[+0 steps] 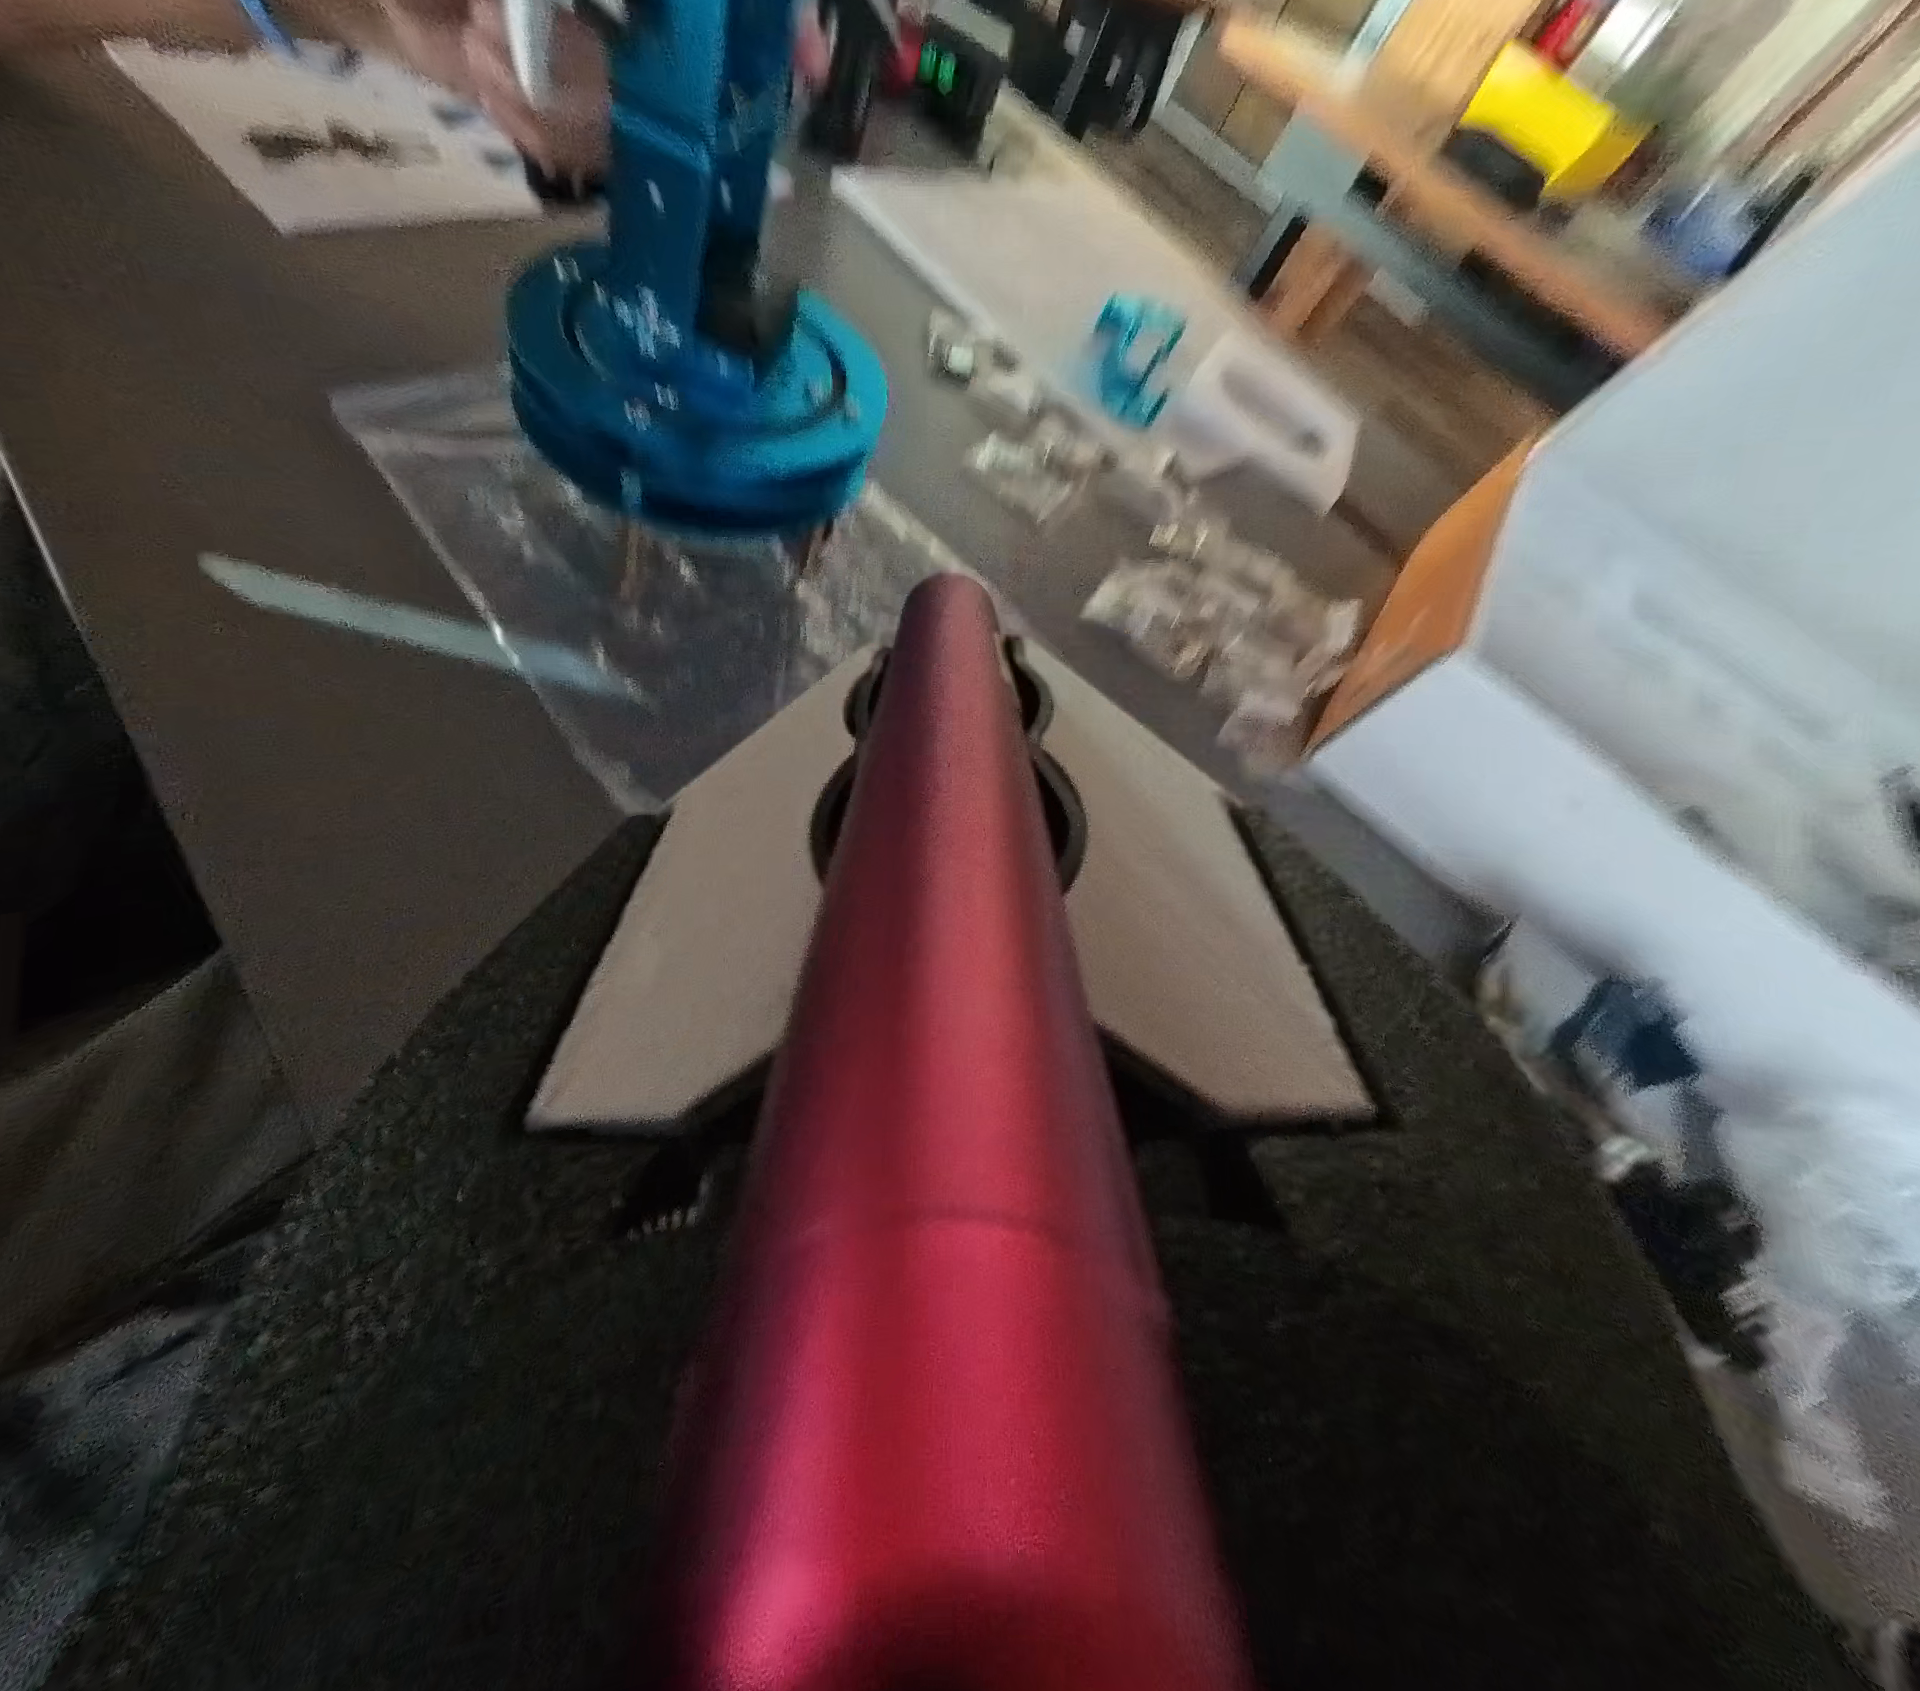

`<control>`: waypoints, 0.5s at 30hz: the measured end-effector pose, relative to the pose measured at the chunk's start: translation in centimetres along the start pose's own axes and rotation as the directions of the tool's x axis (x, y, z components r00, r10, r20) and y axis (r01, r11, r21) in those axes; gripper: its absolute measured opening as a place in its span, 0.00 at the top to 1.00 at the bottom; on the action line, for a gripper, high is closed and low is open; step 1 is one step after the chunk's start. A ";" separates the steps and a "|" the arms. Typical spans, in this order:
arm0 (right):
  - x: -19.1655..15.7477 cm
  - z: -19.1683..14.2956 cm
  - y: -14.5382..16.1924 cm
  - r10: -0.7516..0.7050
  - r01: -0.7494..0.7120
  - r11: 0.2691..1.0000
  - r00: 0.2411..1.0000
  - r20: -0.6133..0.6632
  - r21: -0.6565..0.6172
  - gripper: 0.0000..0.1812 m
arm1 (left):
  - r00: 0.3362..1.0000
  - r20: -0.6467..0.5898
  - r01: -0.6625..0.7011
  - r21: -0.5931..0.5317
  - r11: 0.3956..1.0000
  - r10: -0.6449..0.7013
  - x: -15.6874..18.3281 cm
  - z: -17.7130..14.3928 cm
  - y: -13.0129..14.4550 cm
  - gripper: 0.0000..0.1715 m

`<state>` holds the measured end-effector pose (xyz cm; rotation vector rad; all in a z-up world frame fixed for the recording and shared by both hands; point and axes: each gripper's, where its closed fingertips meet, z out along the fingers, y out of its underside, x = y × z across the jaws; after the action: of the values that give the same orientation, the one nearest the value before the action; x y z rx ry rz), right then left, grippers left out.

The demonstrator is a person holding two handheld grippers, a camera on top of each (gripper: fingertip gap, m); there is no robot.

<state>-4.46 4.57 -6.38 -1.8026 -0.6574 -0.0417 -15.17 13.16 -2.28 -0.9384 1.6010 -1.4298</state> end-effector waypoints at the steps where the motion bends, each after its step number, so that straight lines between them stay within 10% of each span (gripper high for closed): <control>1: 0.1 0.6 1.6 0.043 -0.042 0.998 0.999 0.027 -0.046 0.88 | 1.000 0.003 -0.002 0.004 1.000 0.002 0.0 0.0 0.0 0.61; 15: 1.0 4.6 7.8 0.107 -0.102 0.986 0.994 0.035 -0.131 0.88 | 1.000 0.019 -0.003 0.019 1.000 0.002 0.0 0.0 0.0 0.61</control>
<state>-1.45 7.62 -14.39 -1.9654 -0.6001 0.0244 -15.21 13.19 -2.30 -0.9361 1.5717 -1.4276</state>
